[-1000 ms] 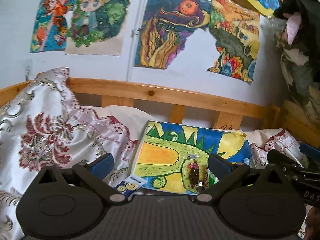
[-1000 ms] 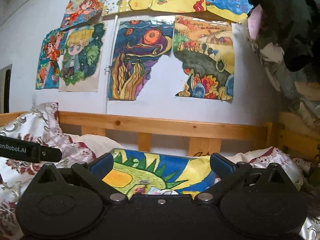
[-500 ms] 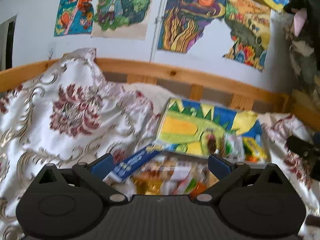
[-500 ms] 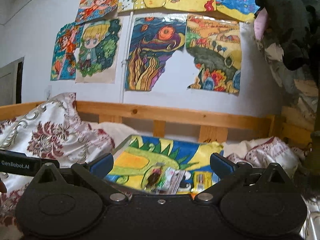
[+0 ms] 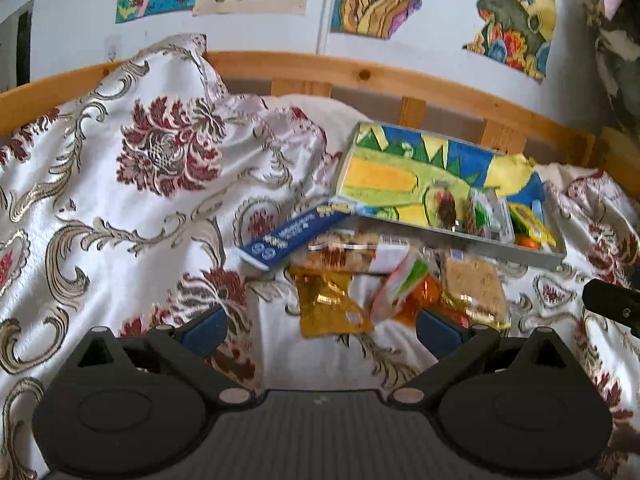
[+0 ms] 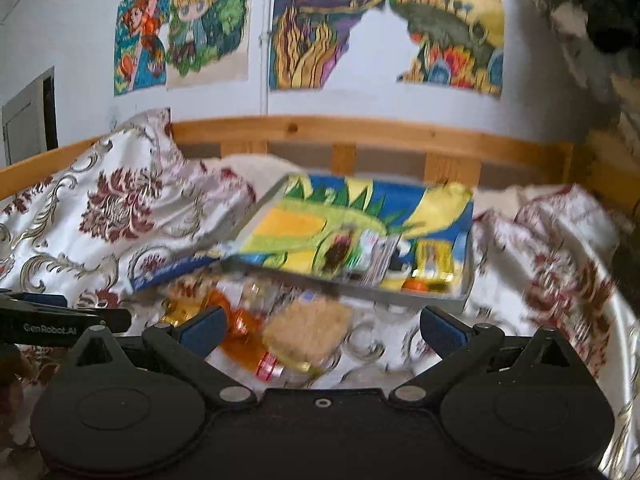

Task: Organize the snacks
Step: 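Withdraw both tools up and away from the tray, then move both tools toward the red snack pack and gold pouch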

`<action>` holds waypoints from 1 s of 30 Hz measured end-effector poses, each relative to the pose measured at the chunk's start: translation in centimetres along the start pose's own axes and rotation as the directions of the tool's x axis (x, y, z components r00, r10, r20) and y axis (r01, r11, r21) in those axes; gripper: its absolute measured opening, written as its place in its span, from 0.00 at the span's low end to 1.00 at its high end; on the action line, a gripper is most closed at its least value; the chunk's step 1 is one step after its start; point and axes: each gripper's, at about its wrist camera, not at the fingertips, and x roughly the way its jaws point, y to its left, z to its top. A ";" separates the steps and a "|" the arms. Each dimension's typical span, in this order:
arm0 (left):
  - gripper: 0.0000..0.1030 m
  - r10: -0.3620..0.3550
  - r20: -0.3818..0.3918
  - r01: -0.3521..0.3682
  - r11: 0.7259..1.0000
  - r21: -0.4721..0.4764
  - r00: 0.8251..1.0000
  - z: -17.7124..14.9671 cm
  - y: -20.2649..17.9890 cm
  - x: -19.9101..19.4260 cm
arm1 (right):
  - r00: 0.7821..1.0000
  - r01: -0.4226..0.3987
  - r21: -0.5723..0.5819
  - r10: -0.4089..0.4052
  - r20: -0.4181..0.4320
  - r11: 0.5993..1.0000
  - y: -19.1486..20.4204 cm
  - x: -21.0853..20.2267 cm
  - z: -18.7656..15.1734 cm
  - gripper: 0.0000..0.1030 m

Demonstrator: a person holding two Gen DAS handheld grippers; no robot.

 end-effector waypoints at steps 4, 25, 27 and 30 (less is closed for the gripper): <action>0.99 0.009 -0.044 -0.008 1.000 0.017 0.999 -0.5 -0.3 0.5 | 0.996 -0.018 0.010 0.019 -0.085 1.000 0.2 0.9 -0.6 0.99; 0.99 0.023 -0.152 -0.016 0.999 0.047 0.988 -0.5 -0.8 3.4 | 0.973 -0.049 0.064 0.062 -0.221 0.997 -0.2 3.6 -2.2 0.99; 0.99 0.020 -0.152 -0.012 0.999 0.053 0.988 -0.4 -0.9 3.7 | 0.972 -0.051 0.067 0.065 -0.226 0.996 -0.2 3.8 -2.3 0.99; 0.99 0.014 -0.150 -0.006 0.998 0.056 0.989 -0.2 -0.9 4.2 | 0.969 -0.055 0.066 0.069 -0.236 0.996 -0.3 4.3 -2.5 0.99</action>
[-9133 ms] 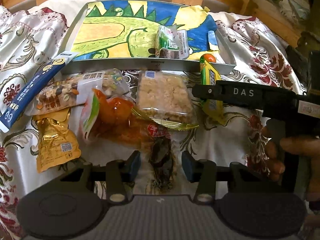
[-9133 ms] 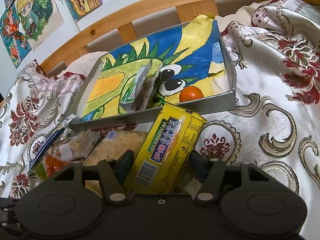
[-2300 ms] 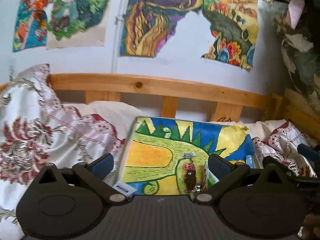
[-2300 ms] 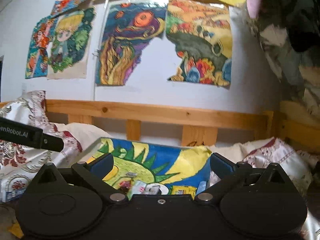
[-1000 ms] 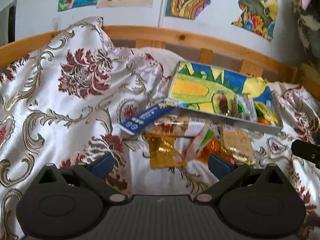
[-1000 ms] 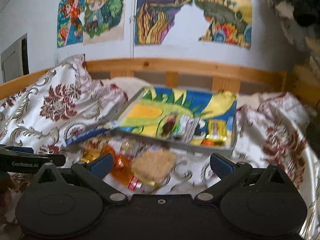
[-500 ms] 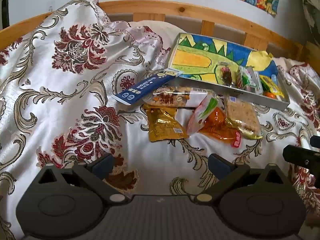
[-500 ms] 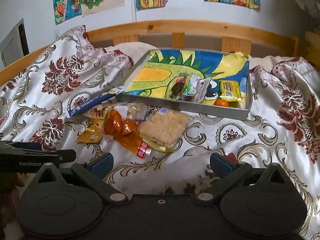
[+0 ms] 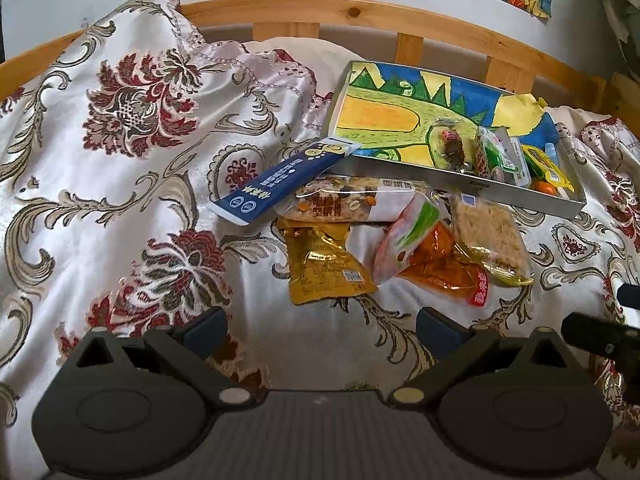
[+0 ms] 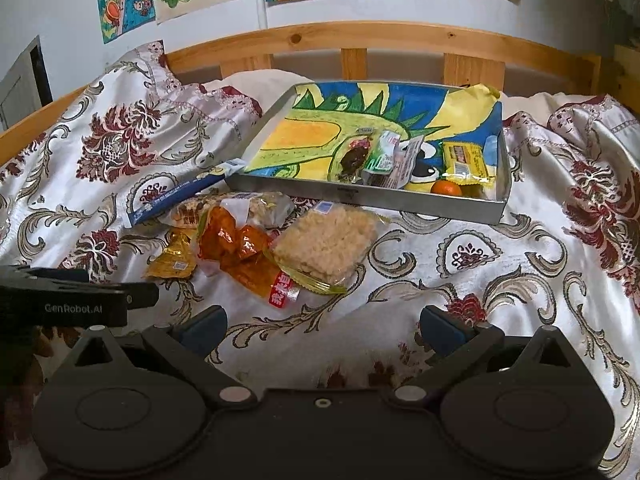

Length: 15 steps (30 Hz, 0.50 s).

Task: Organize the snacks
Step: 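Move both tools toward the red snack pack and gold pouch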

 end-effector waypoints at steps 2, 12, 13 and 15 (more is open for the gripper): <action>0.99 -0.001 -0.001 0.001 1.000 0.006 1.000 0.2 0.0 0.4 | 1.000 0.001 0.006 -0.001 -0.010 1.000 -0.1 0.4 -0.1 0.99; 0.99 0.010 0.023 -0.009 1.000 -0.014 1.000 1.3 0.3 2.3 | 1.000 -0.005 -0.039 0.004 -0.008 0.999 0.1 2.4 0.3 0.99; 0.99 0.012 0.027 -0.011 1.000 -0.008 1.000 1.4 0.3 2.5 | 1.000 -0.011 -0.053 0.011 -0.003 0.999 0.1 2.7 0.5 0.99; 0.99 0.019 0.032 -0.019 1.000 0.015 0.999 1.7 0.3 2.9 | 1.000 -0.020 -0.095 0.021 0.011 0.995 0.3 3.3 1.0 0.99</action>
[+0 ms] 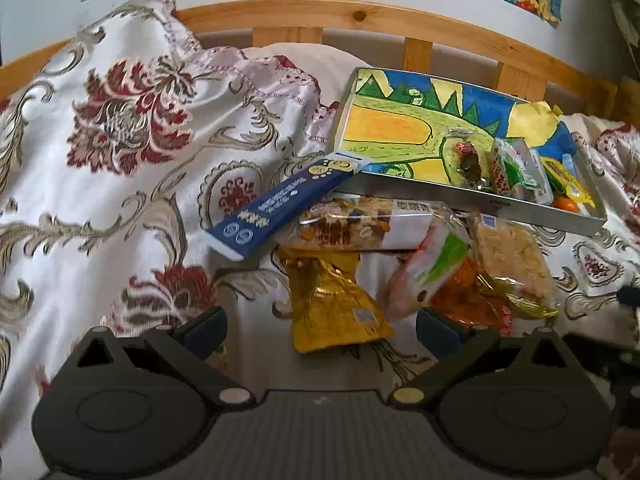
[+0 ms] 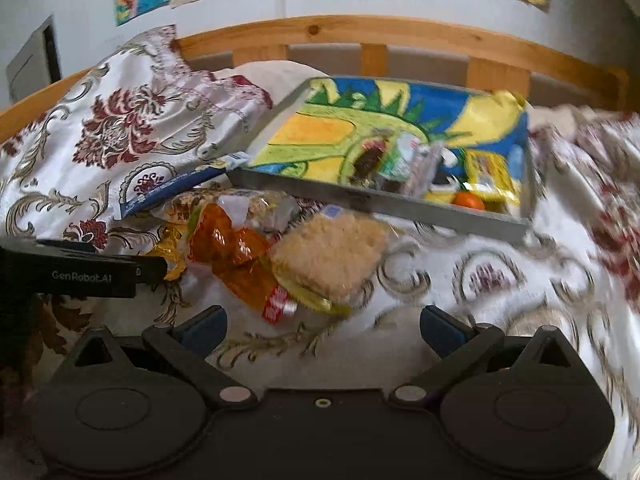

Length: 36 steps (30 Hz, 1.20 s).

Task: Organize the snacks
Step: 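Move both tools toward the red snack pack and gold pouch, then grasp the gold pouch with the left tool while the right tool grasps the red snack pack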

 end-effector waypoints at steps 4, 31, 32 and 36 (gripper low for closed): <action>0.99 0.010 -0.015 -0.009 0.999 0.043 1.000 0.4 0.0 1.1 | 0.998 -0.001 -0.130 0.009 0.054 0.992 0.8 1.3 0.7 0.99; 0.90 -0.049 -0.119 0.069 0.984 0.167 0.992 3.4 -0.2 7.2 | 0.986 -0.006 -0.599 0.106 0.131 0.801 6.6 9.0 0.4 0.77; 0.89 -0.053 -0.121 0.073 0.983 0.167 0.991 3.5 -0.2 7.3 | 0.986 -0.021 -0.596 0.116 0.122 0.803 6.7 9.2 0.6 0.73; 0.73 -0.074 -0.134 0.095 0.983 0.157 0.988 3.8 -0.2 7.3 | 0.985 -0.053 -0.570 0.136 0.104 0.820 7.1 10.0 1.3 0.55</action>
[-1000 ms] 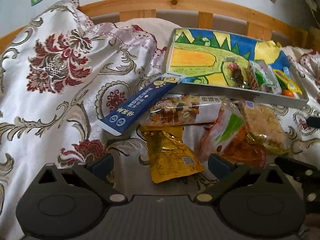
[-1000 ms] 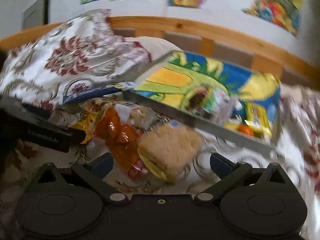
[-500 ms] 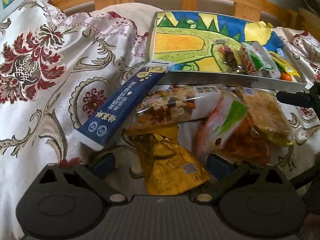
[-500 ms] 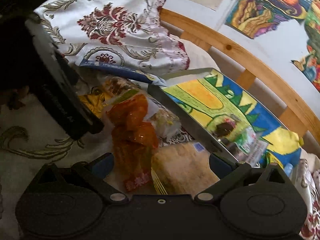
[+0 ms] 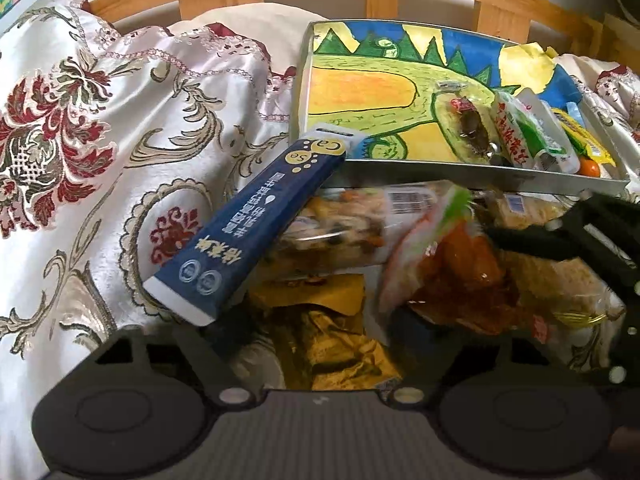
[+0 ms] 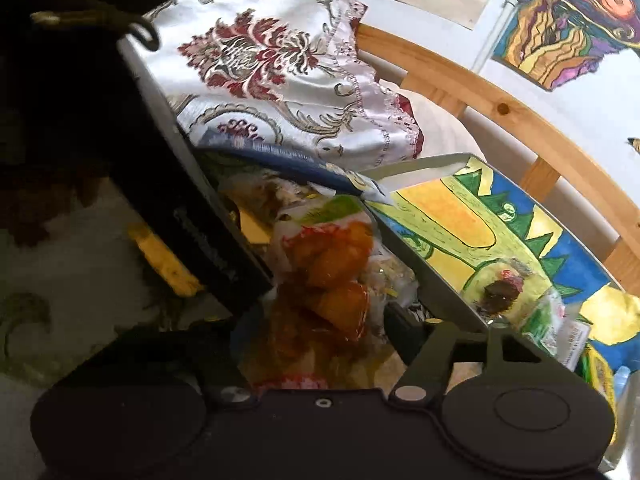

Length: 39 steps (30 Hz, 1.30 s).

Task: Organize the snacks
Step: 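Grasp the gold pouch with the left tool while the right tool grasps the red snack pack, then lift and carry the gold pouch and red pack over the tray with both tools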

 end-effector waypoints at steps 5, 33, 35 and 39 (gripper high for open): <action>0.59 -0.023 -0.011 0.023 1.000 -0.009 1.000 -0.1 0.3 -0.2 | 1.000 -0.005 0.023 0.005 -0.001 1.000 -0.1 0.0 0.0 0.50; 0.52 -0.044 -0.053 0.044 0.999 -0.002 0.998 -2.0 0.4 -2.0 | 0.997 -0.057 0.108 0.062 -0.045 0.992 -0.9 -1.2 -0.2 0.49; 0.50 -0.050 -0.062 0.049 0.999 -0.005 0.997 -2.0 0.4 -2.3 | 0.997 -0.059 0.107 0.064 -0.046 0.993 -0.9 -1.2 -0.2 0.49; 0.48 -0.053 -0.064 0.051 0.998 -0.038 0.997 -2.6 0.6 -3.1 | 0.997 -0.060 0.098 0.065 -0.048 0.993 -0.7 -1.7 0.0 0.48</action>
